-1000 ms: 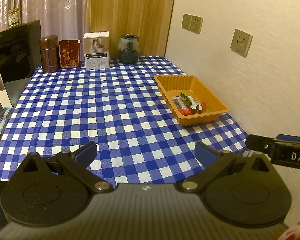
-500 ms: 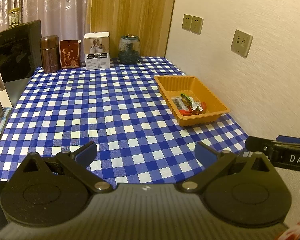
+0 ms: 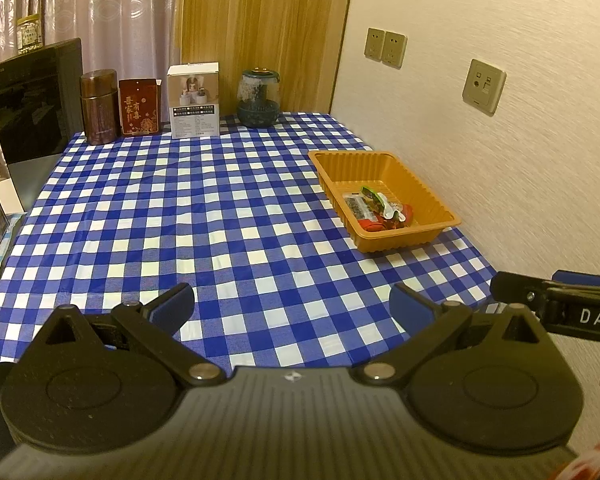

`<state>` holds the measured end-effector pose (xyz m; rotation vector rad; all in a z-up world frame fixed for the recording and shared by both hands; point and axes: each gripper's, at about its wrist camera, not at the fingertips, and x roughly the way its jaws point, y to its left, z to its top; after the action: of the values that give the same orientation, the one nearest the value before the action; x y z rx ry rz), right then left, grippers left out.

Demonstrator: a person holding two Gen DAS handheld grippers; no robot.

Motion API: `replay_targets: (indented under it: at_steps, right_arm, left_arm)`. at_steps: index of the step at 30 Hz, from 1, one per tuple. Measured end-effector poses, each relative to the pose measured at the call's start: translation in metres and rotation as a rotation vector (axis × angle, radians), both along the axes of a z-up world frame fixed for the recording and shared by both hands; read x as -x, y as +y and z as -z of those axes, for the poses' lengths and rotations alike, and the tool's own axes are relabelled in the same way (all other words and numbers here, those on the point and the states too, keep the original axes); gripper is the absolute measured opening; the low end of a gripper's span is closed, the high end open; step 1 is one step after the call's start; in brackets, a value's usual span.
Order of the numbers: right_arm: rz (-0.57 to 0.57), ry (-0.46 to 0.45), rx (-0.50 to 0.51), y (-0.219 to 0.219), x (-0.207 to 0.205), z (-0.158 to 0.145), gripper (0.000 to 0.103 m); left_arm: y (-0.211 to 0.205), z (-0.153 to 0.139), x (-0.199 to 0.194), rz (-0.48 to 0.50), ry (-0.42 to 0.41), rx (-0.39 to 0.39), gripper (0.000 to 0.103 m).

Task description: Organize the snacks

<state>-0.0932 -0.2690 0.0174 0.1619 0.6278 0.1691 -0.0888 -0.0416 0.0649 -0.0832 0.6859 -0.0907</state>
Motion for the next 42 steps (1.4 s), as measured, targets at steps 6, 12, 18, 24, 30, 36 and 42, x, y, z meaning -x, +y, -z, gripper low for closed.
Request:
replay_targets:
  at_steps: [6,12,18,24,30,36,42]
  right_arm:
    - [0.0,-0.001,0.002,0.0,-0.0006,0.0004,0.091]
    - [0.0,-0.001,0.001,0.0,-0.001,0.0009,0.091]
    - [0.001,-0.002,0.0,0.0001,-0.0007,0.0008,0.091]
    - [0.003,-0.001,0.0,-0.0005,-0.001,0.0008,0.091]
    - [0.005,-0.002,-0.003,-0.0015,-0.0011,0.0017,0.091]
    - [0.006,-0.004,-0.003,-0.0021,-0.0008,0.0017,0.091]
    - [0.009,-0.002,-0.007,-0.0035,0.0,0.0026,0.091]
  left_arm:
    - [0.0,0.0002,0.0003,0.0,0.0,0.002,0.103]
    - [-0.0005,0.0008,-0.0004,-0.001,0.003,0.001,0.103]
    - [-0.0009,0.0011,-0.0021,-0.004,0.002,-0.002,0.103]
    - [-0.0015,0.001,-0.0022,-0.003,0.003,-0.001,0.103]
    - [-0.0025,0.0014,-0.0023,-0.002,0.005,0.0,0.103]
    - [-0.0038,0.0021,-0.002,0.003,0.009,0.002,0.103]
    - [-0.0025,0.004,0.0014,0.015,-0.011,0.01,0.103]
